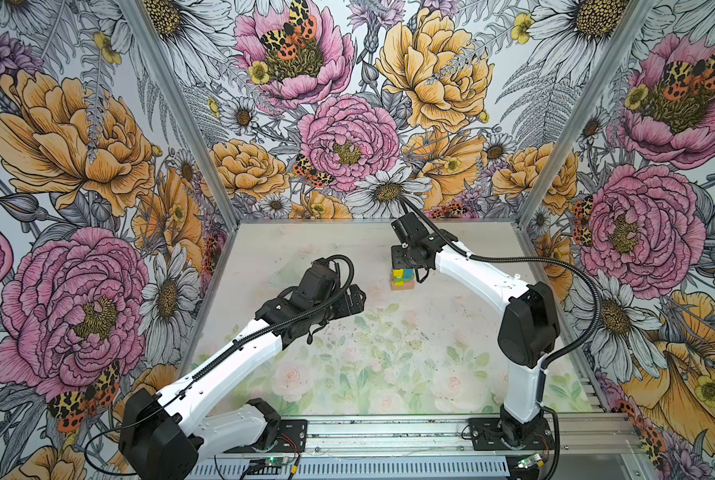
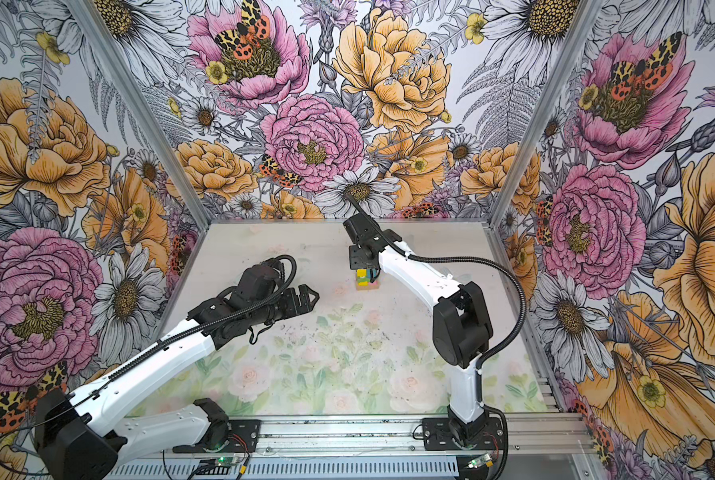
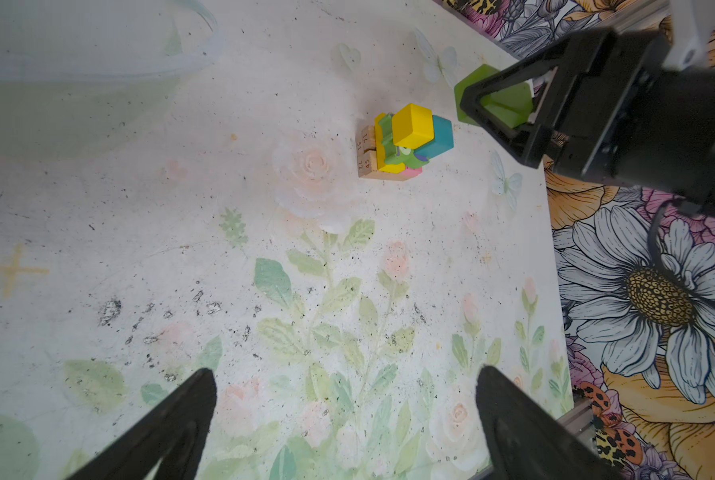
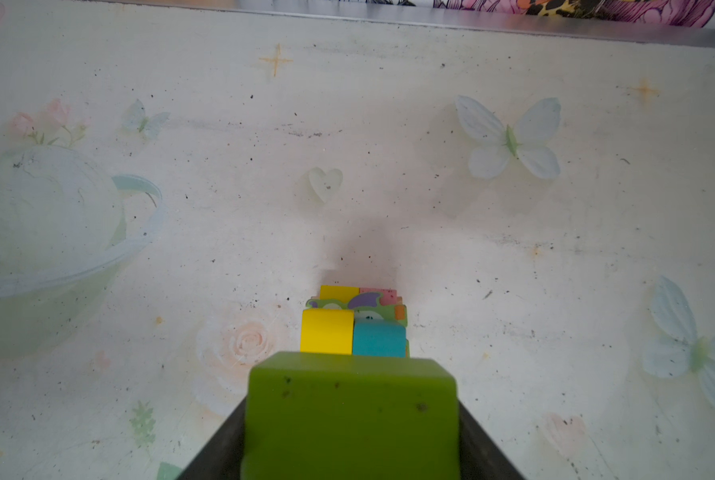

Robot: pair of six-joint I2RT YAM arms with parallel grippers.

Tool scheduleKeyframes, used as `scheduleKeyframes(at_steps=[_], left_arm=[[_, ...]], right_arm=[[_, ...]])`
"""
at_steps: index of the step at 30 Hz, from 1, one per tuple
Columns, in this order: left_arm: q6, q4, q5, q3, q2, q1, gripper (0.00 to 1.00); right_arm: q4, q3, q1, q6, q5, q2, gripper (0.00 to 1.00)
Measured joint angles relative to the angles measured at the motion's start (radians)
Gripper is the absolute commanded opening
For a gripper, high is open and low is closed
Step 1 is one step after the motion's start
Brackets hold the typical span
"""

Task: Build the wood block tower
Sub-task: 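Lower the lime-green block onto the yellow and teal cubes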

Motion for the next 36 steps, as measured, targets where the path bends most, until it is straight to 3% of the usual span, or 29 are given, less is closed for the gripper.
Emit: scheduleKeyframes(at_steps=[36], left_arm=[[0.004,0.033,0.001,-0.014,0.010,0.021,0.99]], right_arm=[[-0.067,0.093,-0.034,0.030,-0.072,0.098,0.50]])
